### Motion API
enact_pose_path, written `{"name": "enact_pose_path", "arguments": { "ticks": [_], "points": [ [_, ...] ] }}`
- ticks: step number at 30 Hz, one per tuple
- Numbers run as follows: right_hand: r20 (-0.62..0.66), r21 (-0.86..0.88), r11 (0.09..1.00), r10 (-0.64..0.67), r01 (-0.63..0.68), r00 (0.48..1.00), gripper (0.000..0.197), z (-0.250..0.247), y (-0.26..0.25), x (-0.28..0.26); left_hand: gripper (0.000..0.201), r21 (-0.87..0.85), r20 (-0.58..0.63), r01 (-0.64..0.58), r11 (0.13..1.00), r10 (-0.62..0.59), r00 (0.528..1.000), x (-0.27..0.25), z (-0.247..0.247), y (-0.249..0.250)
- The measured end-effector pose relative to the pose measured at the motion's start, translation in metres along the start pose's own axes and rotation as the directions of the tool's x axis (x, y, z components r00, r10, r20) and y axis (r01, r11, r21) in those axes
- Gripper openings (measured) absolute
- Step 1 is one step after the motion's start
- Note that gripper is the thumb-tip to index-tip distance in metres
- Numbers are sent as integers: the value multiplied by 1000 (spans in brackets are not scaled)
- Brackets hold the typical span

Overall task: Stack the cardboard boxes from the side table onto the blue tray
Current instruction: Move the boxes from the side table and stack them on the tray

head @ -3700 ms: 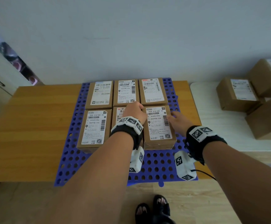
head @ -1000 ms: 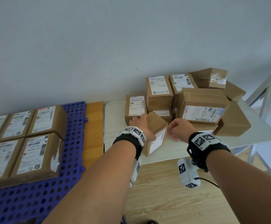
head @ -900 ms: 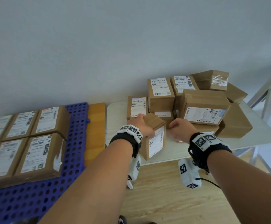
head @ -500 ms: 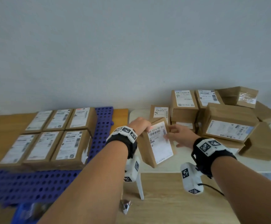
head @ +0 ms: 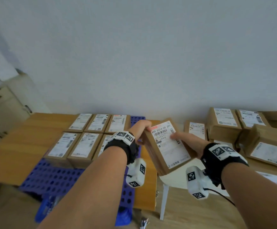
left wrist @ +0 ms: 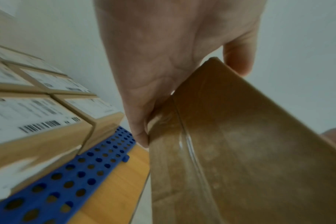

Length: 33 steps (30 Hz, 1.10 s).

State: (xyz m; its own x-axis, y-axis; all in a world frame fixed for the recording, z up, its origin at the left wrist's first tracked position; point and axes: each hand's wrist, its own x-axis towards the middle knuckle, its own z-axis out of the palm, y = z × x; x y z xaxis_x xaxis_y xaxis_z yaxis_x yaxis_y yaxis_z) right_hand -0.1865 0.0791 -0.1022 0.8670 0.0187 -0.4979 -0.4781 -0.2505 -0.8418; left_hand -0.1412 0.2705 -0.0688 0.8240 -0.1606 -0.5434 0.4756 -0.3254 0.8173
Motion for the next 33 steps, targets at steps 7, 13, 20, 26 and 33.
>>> {"name": "enact_pose_path", "arguments": {
  "ticks": [7, 13, 20, 26, 33],
  "points": [
    [10, 131, 991, 17, -18, 1000, 21, 96, -42, 22, 14, -127, -56, -62, 990, 55, 997, -14, -108, -17],
    [4, 206, 979, 4, -5, 1000, 28, 189, -72, 48, 7, -105, -44, -105, 989, 101, 994, -6, -204, -47],
    [-77, 255, 966, -28, 47, 997, 52, 272, -99, 72, 19, -68, 54, -73, 995, 77, 996, 3, -286, -82],
    [-144, 243, 966, -54, 88, 988, 49, 311, -123, 84, 17, -125, 19, -88, 988, 91, 996, 20, -330, -92],
    [-103, 268, 958, -76, 101, 992, 41, 336, -155, 120, 19, -189, -64, -127, 974, 117, 991, 56, -369, -81]
  ]
}}
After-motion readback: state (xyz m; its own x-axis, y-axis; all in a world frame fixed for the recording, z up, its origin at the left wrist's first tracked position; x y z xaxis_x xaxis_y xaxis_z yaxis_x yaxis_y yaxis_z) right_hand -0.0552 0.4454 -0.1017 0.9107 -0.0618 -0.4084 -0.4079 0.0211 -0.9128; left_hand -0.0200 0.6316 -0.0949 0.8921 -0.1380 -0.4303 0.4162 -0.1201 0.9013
